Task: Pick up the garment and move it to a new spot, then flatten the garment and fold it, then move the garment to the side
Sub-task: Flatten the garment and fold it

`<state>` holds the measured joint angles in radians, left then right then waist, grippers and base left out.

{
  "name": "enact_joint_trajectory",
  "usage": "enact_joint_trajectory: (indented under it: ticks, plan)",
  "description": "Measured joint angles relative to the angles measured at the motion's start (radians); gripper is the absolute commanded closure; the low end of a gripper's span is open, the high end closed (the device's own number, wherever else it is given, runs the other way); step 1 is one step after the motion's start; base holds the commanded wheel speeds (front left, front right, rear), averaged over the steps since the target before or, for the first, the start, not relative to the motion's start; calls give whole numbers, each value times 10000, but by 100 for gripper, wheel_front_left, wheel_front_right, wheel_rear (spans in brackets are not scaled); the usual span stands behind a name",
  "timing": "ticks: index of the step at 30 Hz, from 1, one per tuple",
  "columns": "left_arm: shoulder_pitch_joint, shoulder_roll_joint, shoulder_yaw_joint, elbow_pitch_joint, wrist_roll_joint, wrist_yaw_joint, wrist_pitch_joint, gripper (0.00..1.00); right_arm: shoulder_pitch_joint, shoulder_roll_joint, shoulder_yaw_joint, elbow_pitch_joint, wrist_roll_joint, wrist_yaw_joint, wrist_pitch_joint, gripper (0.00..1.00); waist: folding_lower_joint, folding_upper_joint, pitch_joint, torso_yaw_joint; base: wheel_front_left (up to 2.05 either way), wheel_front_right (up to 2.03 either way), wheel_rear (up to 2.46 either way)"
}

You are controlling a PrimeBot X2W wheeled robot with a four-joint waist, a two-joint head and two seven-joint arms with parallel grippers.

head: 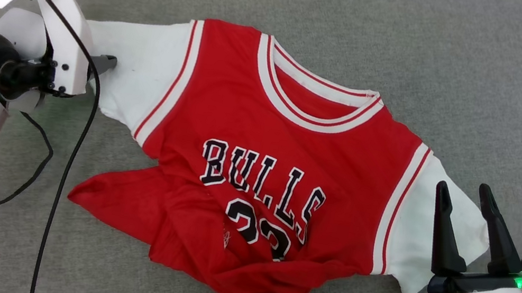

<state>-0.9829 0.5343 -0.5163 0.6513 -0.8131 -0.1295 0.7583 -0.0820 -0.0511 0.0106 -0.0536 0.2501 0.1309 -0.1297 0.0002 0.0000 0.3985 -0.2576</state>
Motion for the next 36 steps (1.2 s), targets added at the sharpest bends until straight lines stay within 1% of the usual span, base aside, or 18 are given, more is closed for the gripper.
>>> enact_joint_trajectory:
  ticks: [2, 3, 4, 5, 6, 7, 9, 12, 16, 20, 22, 24, 29, 33, 36]
  plan:
    - [-109, 35, -194, 146, -50, 0, 198, 0, -58, 0, 38, 107, 75, 0, -84, 0, 0, 0, 172, -110, 0, 0, 0]
    - [-483, 155, -754, 510, 6, -21, 972, 0, -211, 2, 71, 305, 109, 0, -196, 0, -1, 0, 443, -288, 0, 0, 0]
    - [-543, 144, -842, 558, 4, -19, 1112, 8, -224, 2, 71, 320, 123, 0, -209, 0, -3, 0, 467, -306, 0, 0, 0]
    - [-586, 109, -897, 614, -4, -19, 1197, 29, -239, 2, 63, 351, 134, 0, -211, 0, -3, 0, 483, -319, 0, 0, 0]
    - [-602, 79, -905, 673, -44, -19, 1220, 94, -249, 2, 46, 382, 134, 0, -211, 0, -3, 0, 493, -324, 0, 0, 0]
    - [-603, 50, -918, 713, -82, -15, 1218, 100, -260, 0, 36, 416, 134, 0, -209, 0, -3, 0, 501, -326, 0, 0, 0]
    - [-606, 13, -945, 834, -100, -12, 1131, 100, -263, 2, 35, 474, 150, 0, -209, 0, -4, 0, 500, -329, 0, 0, 0]
    - [-500, -123, -957, 1022, -140, -10, 631, 100, -263, 4, -33, 558, 165, 0, -180, 0, -4, 0, 404, -286, 0, 0, 0]
    - [-284, -186, -1030, 1179, -42, -12, -424, 100, -255, 0, -222, 688, 234, 0, -19, 0, -2, 0, 144, -130, 0, 0, 0]
    - [135, -307, -941, 1290, -13, -15, -1697, 100, -250, 4, -487, 907, 180, 0, 230, 0, -2, 0, -271, 106, 0, 0, 0]
    - [342, -322, -750, 1336, -163, -15, -2286, 100, -241, 8, -673, 1039, 144, 0, 401, 0, -2, 0, -519, 245, 0, 0, 0]
    - [500, -378, -623, 1319, -205, -12, -2750, 100, -194, 10, -980, 1258, 322, 2, 732, 0, -2, 0, -745, 425, 0, 0, 0]
    - [971, -437, -600, 859, -201, 23, -3442, 100, 10, 12, -1797, 1561, 399, 2, 1732, 0, -2, 0, -1230, 1005, 0, 0, 0]
    - [1569, -326, -527, 222, -190, 219, -3927, 100, 47, 8, -2556, 1879, 355, 0, 2704, 0, -3, 0, -1595, 1366, 0, 0, 0]
    - [2178, -274, -420, -464, -290, 464, -4240, 100, -7, 6, -3045, 2079, 155, 0, 3718, 0, -3, 0, -1824, 1604, 0, 0, 0]
